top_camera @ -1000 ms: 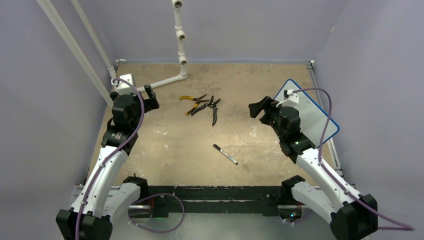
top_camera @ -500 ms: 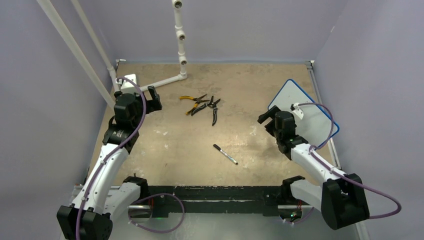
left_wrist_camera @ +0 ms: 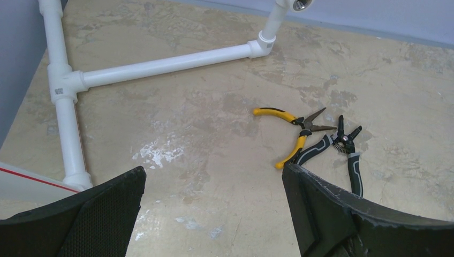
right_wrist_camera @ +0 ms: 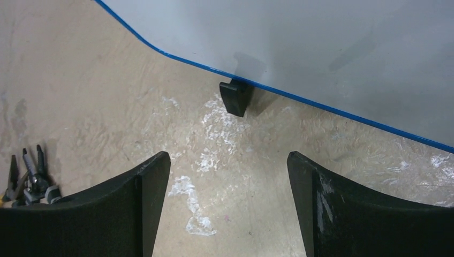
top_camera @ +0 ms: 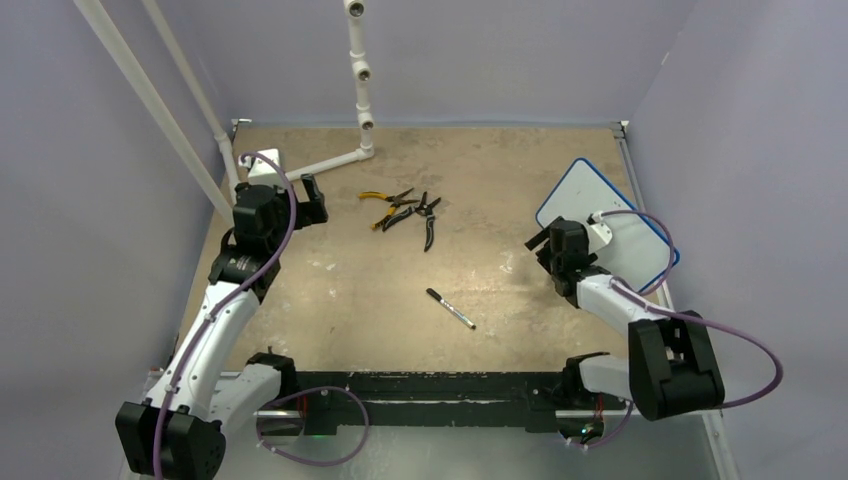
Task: Write a sentence on the whiteboard
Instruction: Move the whiteboard to the center of the board.
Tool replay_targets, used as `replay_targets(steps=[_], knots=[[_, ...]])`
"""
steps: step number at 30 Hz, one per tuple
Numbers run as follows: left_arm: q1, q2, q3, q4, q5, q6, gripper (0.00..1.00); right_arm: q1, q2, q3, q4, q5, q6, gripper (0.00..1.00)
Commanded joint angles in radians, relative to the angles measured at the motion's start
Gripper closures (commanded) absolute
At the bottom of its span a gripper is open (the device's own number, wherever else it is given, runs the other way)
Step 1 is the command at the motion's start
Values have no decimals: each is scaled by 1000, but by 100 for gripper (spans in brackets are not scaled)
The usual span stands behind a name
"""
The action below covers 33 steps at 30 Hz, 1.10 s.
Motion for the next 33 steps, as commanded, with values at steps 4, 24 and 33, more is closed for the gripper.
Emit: replay_targets(steps=[4, 24, 33], knots=[[2, 10, 23, 22, 30, -4, 1, -4, 62, 55, 42, 106, 76, 24], [0, 17, 27, 24, 42, -7, 1, -5, 274, 205, 25, 277, 33, 50], [1, 14, 25, 25, 42, -6, 1, -4, 278, 208, 10, 264, 21, 52]])
